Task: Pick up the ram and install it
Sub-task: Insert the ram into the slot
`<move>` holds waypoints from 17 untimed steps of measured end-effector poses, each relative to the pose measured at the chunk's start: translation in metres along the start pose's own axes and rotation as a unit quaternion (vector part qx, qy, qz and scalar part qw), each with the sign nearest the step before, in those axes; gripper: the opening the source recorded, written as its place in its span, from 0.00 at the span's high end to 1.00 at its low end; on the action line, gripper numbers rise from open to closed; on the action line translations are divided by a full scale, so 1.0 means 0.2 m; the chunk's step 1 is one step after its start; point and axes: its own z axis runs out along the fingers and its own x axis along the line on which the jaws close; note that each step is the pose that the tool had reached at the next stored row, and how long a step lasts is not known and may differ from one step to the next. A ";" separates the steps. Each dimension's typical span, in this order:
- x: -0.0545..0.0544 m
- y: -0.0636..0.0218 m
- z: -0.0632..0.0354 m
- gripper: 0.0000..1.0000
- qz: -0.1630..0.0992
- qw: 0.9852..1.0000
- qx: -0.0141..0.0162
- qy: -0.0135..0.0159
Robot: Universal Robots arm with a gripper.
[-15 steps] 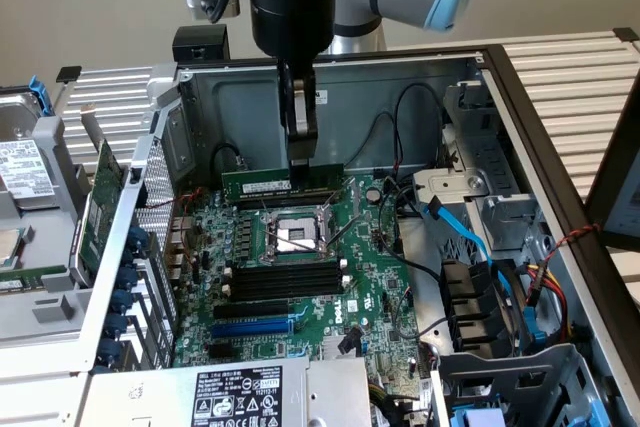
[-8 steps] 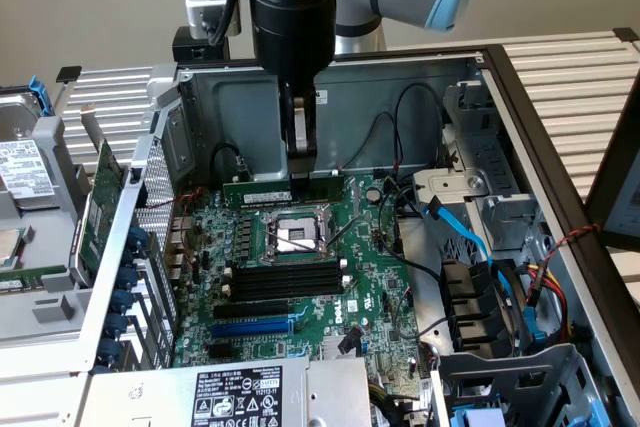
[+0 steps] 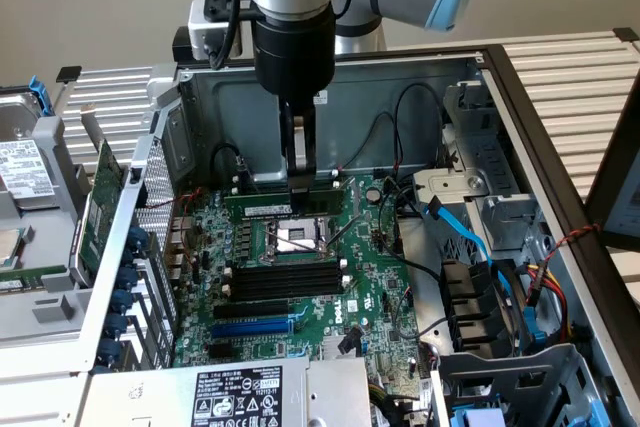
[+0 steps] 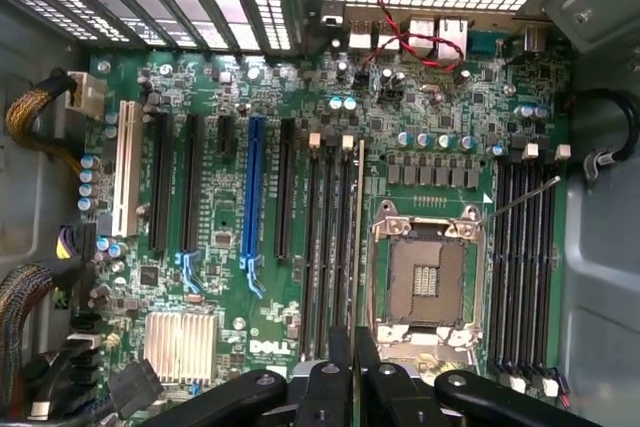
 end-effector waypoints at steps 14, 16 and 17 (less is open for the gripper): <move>0.03 0.008 0.096 0.87 0.000 1.000 0.000 0.000; 0.03 0.007 0.114 0.87 0.000 1.000 0.000 0.000; 0.04 0.007 0.123 0.87 0.000 1.000 0.000 0.000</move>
